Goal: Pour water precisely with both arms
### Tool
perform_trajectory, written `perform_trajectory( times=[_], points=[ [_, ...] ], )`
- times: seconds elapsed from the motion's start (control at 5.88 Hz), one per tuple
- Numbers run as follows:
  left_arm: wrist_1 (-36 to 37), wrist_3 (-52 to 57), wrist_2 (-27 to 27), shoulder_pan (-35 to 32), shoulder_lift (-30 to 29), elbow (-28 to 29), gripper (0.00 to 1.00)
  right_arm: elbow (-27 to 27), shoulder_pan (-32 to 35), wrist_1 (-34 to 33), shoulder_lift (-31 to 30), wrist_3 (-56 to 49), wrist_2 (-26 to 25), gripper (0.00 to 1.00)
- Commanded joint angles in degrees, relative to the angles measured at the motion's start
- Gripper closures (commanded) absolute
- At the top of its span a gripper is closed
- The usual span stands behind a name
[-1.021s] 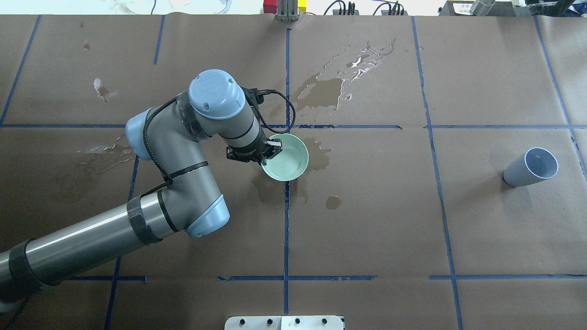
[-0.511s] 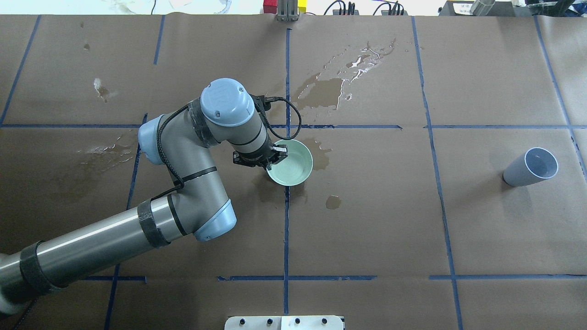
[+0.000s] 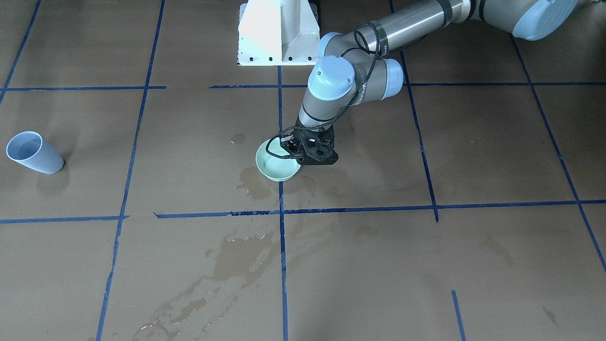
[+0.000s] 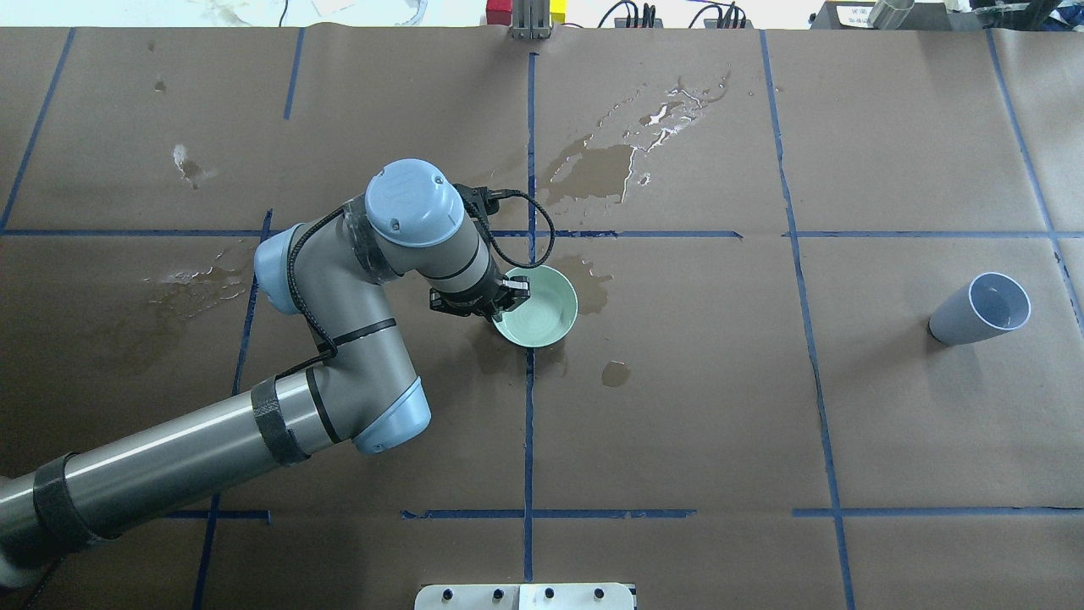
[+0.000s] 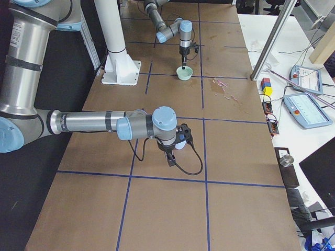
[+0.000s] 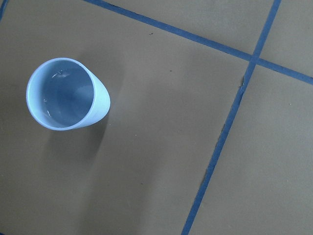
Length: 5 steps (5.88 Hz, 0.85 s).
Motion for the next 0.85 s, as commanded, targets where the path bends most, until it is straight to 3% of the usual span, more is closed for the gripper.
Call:
perform_trajectory(
  times=[0.0, 0.17, 0.34, 0.51, 0.68],
  points=[
    [-2.94, -0.35, 1.13, -0.27, 0.14, -0.79, 0.00, 0.09, 0.00, 0.05, 0.06, 0.04, 0.12, 0.00],
    [-3.31, -4.36, 1.32, -2.01, 1.62, -6.71, 0.00, 0.17, -0.09, 0.92, 0.06, -0.04, 0.30, 0.00],
    [-2.96, -6.83, 1.32, -3.51, 3.89, -13.38, 0.00, 0.00, -0.26, 5.80, -0.37, 0.13, 1.26, 0.00],
    [-2.96, -6.86, 1.23, -4.92, 8.53, -18.41, 0.00, 0.00, -0.35, 8.11, -0.37, 1.96, 1.53, 0.00],
    [-3.66, -4.25, 1.23, -5.28, 10.05, -18.11, 0.00, 0.00, -1.57, 10.75, -0.46, 5.72, 2.31, 0.00]
  ],
)
